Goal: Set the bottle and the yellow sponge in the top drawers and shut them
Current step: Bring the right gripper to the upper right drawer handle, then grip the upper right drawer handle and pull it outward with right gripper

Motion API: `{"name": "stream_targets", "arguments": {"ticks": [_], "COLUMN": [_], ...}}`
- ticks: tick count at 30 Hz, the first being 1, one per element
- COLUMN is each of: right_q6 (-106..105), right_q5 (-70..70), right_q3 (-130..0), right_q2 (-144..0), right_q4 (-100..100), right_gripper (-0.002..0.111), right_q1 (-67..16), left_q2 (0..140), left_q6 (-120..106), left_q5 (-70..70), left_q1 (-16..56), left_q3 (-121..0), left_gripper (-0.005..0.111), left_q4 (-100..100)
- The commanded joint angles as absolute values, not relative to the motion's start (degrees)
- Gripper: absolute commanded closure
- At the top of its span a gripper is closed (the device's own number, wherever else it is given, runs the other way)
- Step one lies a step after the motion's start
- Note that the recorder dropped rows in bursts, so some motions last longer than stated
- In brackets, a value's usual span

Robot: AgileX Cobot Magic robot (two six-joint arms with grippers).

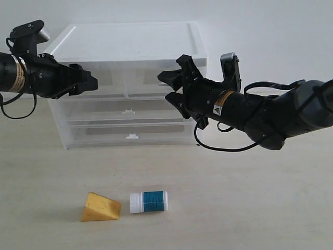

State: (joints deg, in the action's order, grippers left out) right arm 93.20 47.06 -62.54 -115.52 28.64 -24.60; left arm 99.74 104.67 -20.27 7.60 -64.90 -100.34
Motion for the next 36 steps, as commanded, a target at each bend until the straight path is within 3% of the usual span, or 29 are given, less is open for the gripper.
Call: {"name": "stream_targets", "arguments": {"ticks": [1, 26, 28, 36], "right_q6": [92.4, 88.2, 87.3, 86.4], "right_q5": [47.1, 44.5, 44.5, 44.5], "right_q3": [-62.7, -66.4, -66.4, -66.4], "right_q2": [-115.5, -116.2, -116.2, -116.2], "right_q4": [28.8, 24.3, 23.9, 23.8], "right_gripper": [0.057, 0.057, 0.061, 0.094], "right_q1": [-24.5, -24.5, -24.5, -24.5], "left_q2": [99.7, 99.7, 99.7, 99.7], "left_q6": [102.9, 103.2, 103.2, 103.4], "left_q5": [-15.3, -15.8, -15.8, -16.0], "left_q1": [7.8, 7.9, 7.9, 7.9], "left_q3": [-65.7, -66.7, -66.7, -66.7], "left_gripper": [0.048, 0.048, 0.048, 0.048], "left_q4": [-99.6, -99.2, -99.2, -99.2]}}
